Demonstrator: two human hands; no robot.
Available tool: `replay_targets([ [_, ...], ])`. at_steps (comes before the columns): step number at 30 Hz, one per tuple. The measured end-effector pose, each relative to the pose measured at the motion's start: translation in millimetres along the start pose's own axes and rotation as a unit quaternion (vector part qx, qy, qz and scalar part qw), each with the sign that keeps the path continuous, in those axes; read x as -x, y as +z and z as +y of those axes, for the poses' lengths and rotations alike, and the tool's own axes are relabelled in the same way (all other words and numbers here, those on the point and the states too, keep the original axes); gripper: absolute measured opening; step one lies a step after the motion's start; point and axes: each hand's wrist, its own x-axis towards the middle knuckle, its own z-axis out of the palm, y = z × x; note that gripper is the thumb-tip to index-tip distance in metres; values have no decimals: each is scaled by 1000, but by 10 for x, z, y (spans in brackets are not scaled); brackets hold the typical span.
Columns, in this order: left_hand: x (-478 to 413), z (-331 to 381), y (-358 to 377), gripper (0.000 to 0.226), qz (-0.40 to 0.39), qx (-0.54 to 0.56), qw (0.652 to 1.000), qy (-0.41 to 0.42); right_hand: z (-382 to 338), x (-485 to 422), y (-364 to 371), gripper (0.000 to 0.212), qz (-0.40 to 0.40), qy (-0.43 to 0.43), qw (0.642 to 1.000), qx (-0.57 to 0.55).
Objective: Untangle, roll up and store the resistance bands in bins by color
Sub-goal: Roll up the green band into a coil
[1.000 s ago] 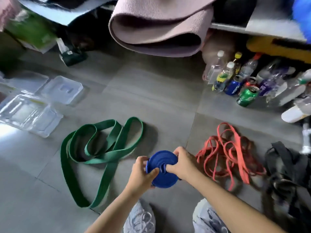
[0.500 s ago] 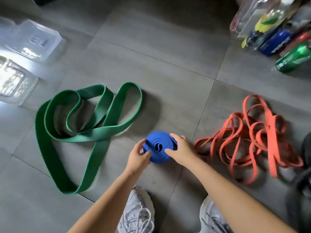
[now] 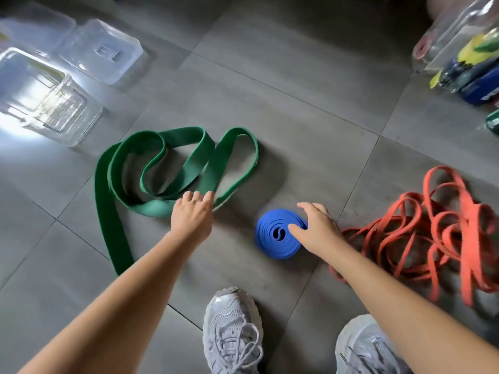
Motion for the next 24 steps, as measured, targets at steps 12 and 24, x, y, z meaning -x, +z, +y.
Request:
replay_targets([
  [12,1463,64,-1251,18,102,247,963,41,-381,1415,-827,45,-6,-73,997,25],
  [24,3525,114,-3001,53,164,316,919,170,-1335,3479,-1888,68,5,-190,982,20],
])
